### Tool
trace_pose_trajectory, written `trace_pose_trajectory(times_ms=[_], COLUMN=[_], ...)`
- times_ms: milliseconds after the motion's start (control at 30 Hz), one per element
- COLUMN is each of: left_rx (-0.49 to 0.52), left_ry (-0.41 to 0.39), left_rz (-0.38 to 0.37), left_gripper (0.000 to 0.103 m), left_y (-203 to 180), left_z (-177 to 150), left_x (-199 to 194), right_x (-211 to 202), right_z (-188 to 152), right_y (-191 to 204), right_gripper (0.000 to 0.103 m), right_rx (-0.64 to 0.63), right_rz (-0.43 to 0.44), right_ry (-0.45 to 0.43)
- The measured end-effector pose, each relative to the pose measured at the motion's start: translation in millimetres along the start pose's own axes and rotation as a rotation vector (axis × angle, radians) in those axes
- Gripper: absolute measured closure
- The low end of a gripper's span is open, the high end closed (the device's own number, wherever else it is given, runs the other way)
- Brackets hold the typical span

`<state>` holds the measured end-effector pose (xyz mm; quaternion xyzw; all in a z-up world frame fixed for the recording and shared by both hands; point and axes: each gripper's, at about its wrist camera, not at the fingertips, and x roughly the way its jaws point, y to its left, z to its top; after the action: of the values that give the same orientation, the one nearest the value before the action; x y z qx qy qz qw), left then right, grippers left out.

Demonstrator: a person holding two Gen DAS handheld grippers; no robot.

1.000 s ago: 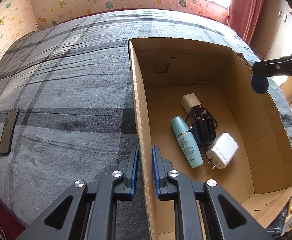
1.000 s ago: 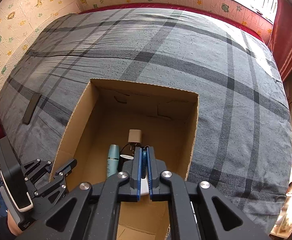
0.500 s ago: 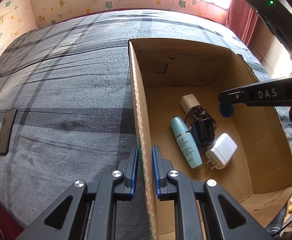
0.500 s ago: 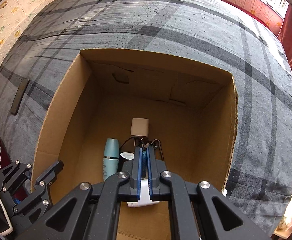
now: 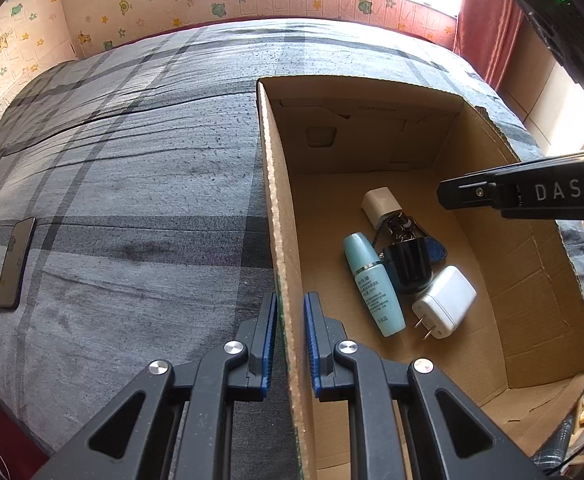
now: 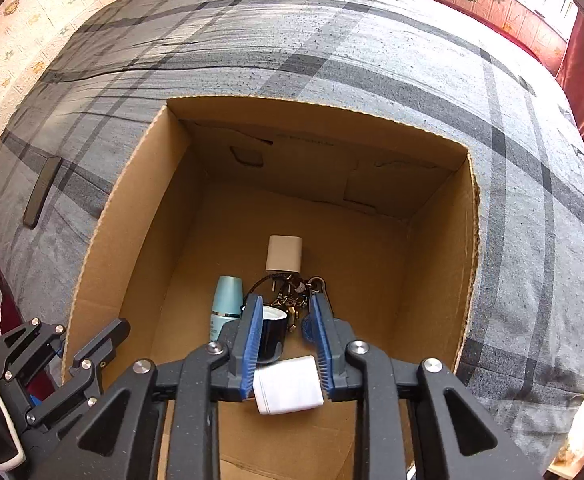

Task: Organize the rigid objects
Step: 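Move the right gripper back to the white remote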

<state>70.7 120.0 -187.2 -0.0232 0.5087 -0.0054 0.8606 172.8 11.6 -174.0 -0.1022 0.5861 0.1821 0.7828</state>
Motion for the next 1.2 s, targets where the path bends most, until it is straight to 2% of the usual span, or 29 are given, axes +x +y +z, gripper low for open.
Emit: trace_pose_trajectory(times_ms=[133, 267, 433, 567, 667, 767, 967, 1200], left_rx=[0.000, 0.004, 0.009, 0.009, 0.010, 0.013, 0.013, 0.023], left_ry=[-0.001, -0.002, -0.004, -0.001, 0.001, 0.003, 0.001, 0.007], left_rz=[0.006, 0.017, 0.033, 0.036, 0.042, 0.049, 0.056, 0.062], left_gripper=[0.088, 0.088, 0.088, 0.088, 0.088, 0.088, 0.088, 0.088], left_y=[-1, -3, -5, -5, -6, -7, -7, -9], left_z=[0, 0, 0, 0, 0, 0, 0, 0], left_x=[0, 0, 0, 0, 0, 0, 0, 0], right_x=[-20, -44, -69, -88, -99, -109, -118, -108], right_z=[-6, -15, -30, -46, -59, -71, -91, -113], right_y=[-6, -17, -33, -48, -60, -72, -90, -109], right_gripper=[0.075, 0.061, 0.050, 0.030, 0.021, 0.002, 0.001, 0.001], right_rx=[0.011, 0.026, 0.043, 0.063, 0.076, 0.090, 0.111, 0.120], right_rz=[0.001, 0.001, -0.018, -0.026, -0.045, -0.055, -0.110, -0.157], right_ry=[-0.032, -0.073, -0.108, -0.141, -0.159, -0.180, -0.214, -0.223])
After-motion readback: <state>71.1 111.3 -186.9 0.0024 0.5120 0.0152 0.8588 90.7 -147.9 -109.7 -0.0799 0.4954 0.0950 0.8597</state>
